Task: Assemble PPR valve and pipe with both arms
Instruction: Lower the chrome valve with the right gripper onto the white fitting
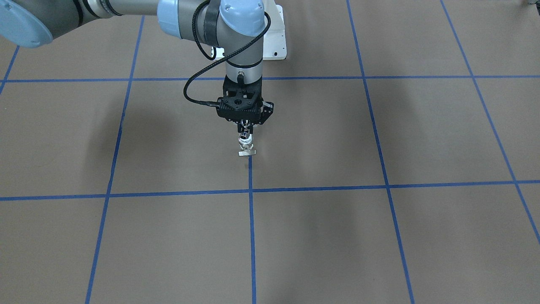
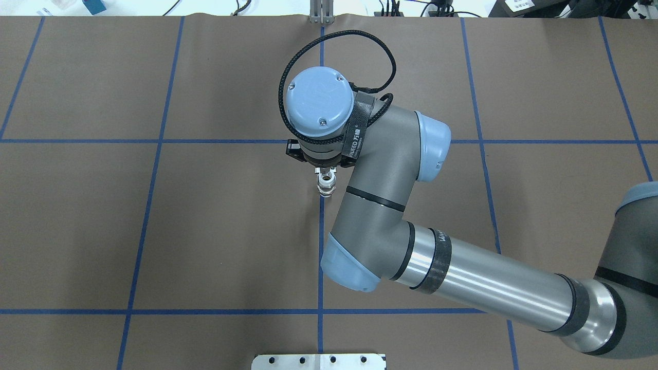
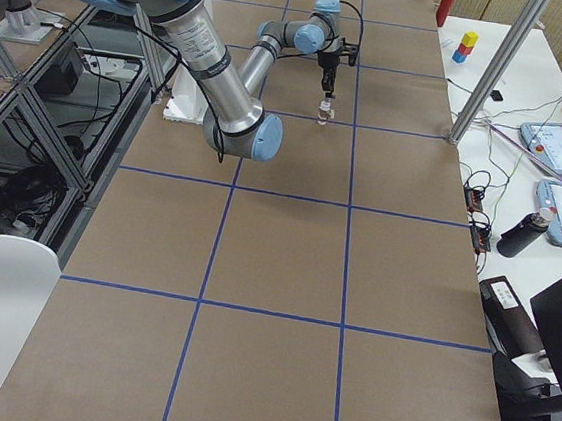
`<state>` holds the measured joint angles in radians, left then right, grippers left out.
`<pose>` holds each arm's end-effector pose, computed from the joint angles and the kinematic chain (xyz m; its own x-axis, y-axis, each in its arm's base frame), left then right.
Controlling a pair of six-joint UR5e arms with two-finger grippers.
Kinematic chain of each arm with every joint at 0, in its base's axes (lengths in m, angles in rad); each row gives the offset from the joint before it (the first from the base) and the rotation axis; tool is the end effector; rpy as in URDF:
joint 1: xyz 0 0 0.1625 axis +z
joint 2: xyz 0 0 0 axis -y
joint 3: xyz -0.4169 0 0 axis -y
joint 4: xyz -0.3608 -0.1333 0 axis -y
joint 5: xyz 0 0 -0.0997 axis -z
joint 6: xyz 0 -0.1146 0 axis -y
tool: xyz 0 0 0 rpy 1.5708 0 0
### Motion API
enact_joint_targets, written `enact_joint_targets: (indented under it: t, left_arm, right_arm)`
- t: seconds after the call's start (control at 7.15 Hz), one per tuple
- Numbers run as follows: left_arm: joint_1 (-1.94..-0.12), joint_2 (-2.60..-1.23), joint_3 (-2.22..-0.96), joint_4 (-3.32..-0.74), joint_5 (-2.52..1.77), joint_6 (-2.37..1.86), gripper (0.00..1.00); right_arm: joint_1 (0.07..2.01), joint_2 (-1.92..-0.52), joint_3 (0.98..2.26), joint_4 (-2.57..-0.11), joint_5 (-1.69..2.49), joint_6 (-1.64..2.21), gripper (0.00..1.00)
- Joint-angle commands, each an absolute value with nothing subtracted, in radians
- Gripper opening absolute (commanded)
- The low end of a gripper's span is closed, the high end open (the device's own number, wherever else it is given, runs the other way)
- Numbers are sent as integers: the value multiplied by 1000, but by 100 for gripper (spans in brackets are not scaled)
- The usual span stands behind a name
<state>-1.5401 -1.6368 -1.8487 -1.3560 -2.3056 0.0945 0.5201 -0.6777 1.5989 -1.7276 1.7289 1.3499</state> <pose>-0.0418 -0.4785 0.5283 0.7328 0.2021 -0.6497 -0.1000 0.9765 0.1909 -0.5443 -0.4446 0.1493 0.6979 0.1504 0.7002 -0.2493 0.9676 0.0408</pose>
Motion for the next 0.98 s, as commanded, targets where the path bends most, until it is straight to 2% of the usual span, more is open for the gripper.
enact_joint_targets:
  t: [0.0, 0.84]
  left_arm:
    - [-1540, -1637, -1848, -1356, -2306, 95, 100]
    - [-1540, -1637, -1848, -1356, -2306, 94, 100]
  right_arm:
    - [520, -680, 1592, -1712, 1726, 1350, 0]
    - [509, -689, 1592, -1712, 1717, 1350, 0]
